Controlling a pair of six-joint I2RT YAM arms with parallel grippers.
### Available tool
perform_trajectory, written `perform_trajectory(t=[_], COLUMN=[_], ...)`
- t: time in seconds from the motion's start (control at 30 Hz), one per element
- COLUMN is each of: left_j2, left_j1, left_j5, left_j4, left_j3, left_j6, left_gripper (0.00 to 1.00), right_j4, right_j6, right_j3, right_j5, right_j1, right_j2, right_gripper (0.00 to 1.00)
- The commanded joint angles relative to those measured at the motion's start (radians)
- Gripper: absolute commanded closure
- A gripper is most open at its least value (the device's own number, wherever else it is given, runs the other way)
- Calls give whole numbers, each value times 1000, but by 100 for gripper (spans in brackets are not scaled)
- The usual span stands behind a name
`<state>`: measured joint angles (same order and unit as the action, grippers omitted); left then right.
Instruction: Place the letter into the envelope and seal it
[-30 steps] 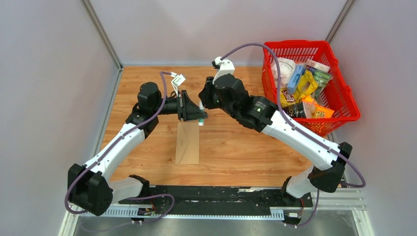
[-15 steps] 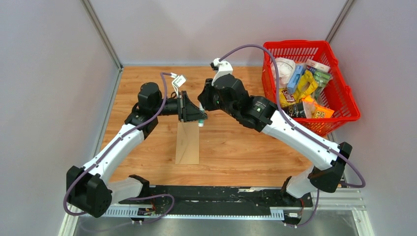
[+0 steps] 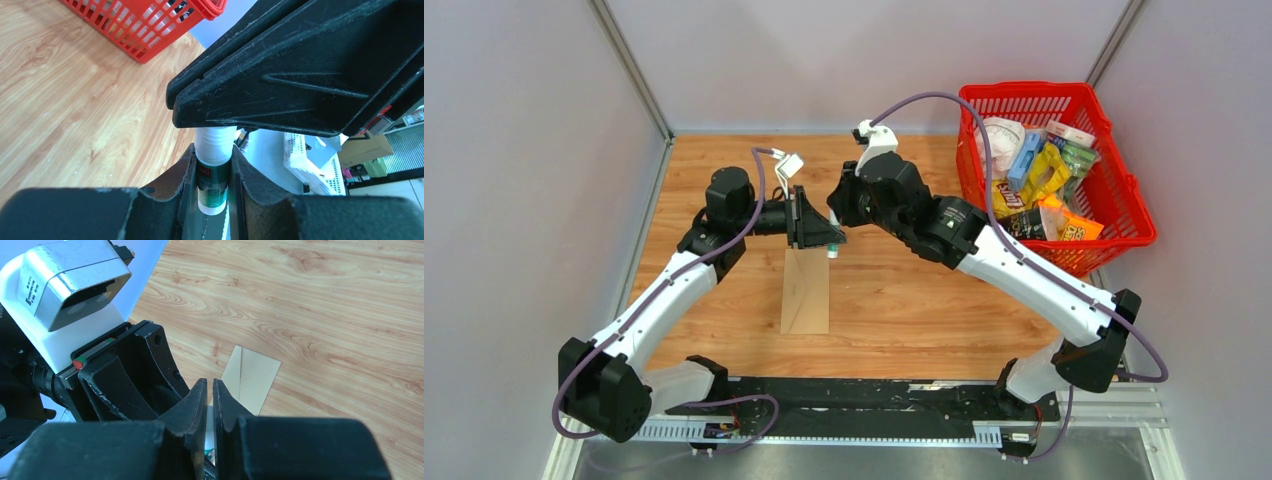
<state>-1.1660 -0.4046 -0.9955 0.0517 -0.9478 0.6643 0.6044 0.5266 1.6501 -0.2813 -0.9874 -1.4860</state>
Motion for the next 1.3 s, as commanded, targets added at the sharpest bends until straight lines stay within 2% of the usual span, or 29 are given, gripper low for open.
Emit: perform_trajectory(t=[0.0,0.1,0.33,0.47,0.53,0.63,0.73,0.8,0.83,0.97,1.1,1.27], left_j2=[40,43,35,45,48,48,34,28,23,0,-14,-8], left_j1=[12,12,12,12,12,13,18,18,18,18,20,18], left_j5=[83,89,38,43,70,187,244,277,300,322,308,313], left_j4=[103,105,129,108,76,7,-29,-21,-18,13,40,31], left_j3=[-94,-94,-54,-45,-58,-106,-138,-151,-161,-178,-180,-175], left_j6=[-31,-34,-2,-9,-20,-51,-37,-13,-3,52,104,112], left_gripper=[100,100,100,100,100,100,100,100,100,100,100,100], right_j4=[110,138,146,68,0,-138,-263,-333,-351,-413,-492,-588], right_j6=[-7,-10,0,6,18,35,9,-2,-5,-43,-51,-60], right_j3=[-13,3,40,-33,-114,-303,-441,-499,-518,-538,-539,-540], right_j5=[77,61,-36,-53,-7,51,167,301,310,191,102,76], right_j1=[-40,-45,18,75,102,122,122,115,102,17,10,10], right_j2=[-16,-29,27,130,202,334,430,449,445,403,351,296], right_gripper=[89,89,56,39,38,37,38,38,38,38,38,38])
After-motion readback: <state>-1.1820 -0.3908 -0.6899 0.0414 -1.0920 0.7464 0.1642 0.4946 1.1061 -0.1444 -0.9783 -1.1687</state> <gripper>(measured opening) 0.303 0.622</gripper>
